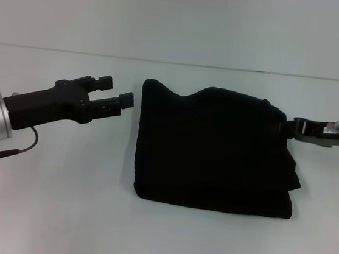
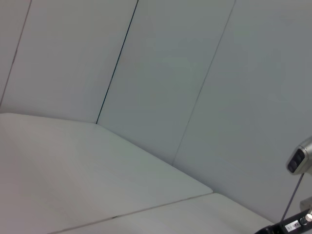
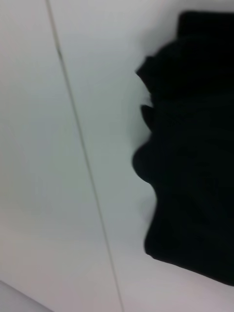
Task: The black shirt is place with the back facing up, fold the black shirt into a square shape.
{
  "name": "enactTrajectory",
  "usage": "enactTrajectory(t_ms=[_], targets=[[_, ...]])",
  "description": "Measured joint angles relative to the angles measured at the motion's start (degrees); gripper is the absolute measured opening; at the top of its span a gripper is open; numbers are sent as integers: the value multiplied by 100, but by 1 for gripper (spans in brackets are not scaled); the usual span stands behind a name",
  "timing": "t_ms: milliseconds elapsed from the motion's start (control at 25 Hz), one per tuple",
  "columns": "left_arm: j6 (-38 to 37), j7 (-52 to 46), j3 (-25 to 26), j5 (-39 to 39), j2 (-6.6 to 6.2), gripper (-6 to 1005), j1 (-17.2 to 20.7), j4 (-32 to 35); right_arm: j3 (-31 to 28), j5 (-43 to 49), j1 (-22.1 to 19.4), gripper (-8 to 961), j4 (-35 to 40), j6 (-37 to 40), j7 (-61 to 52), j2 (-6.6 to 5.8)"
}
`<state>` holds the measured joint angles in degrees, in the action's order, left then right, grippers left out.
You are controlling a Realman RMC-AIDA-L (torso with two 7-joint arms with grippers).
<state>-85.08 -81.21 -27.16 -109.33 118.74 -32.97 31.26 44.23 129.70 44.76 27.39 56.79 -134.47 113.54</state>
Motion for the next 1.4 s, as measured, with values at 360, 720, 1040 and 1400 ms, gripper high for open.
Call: enactTrajectory(t_ms=[360,720,1040,1400], targets=[[-378,-51,60,65,-36,865,-29,65,-799,-615,-570,492,979,1018,860,-69],[-1417,-401,137,134,-62,869,-56,531,-1471,-2418,-1473,728,1316,3118,3059,-90],[-1889,-340,-13,-125,-35,862,57,877,-1148,-2090,-1630,907,1956,4216,4257,227],[-1899,-408,-330,-971,-62,860,-82,942,-776,-994,-1042,927,2170,4221,4122,359]])
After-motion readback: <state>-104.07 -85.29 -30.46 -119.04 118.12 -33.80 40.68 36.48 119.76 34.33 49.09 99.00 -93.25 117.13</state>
